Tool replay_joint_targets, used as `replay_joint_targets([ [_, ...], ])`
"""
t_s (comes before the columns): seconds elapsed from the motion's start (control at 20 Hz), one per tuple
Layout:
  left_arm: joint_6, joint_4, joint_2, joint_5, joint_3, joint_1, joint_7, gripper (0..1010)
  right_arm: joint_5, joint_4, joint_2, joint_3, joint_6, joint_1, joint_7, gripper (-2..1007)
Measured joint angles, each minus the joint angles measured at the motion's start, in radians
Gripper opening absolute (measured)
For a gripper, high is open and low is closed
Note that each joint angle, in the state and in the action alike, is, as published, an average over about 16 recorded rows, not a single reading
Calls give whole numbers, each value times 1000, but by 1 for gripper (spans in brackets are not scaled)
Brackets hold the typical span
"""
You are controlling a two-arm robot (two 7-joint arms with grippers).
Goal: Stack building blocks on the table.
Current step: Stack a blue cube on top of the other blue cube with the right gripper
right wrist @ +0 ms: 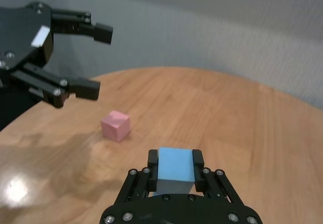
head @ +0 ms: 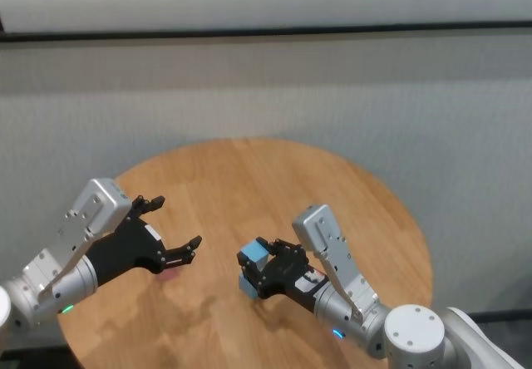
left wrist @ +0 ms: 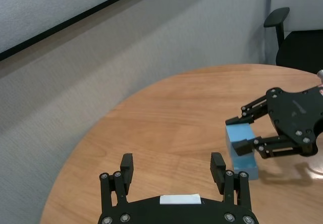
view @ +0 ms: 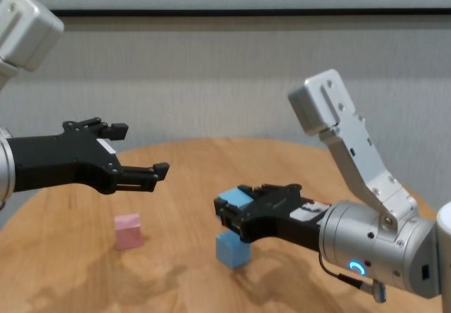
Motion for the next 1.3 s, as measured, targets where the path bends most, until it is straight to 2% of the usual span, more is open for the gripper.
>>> replay_joint_targets([
  [0.45,0,0,0,0,0,0,0,1002,6,21,1,-17,-4,4,-10,378],
  [1.3,0,0,0,0,0,0,0,1003,3,33,3,-31,2,7,-18,378],
])
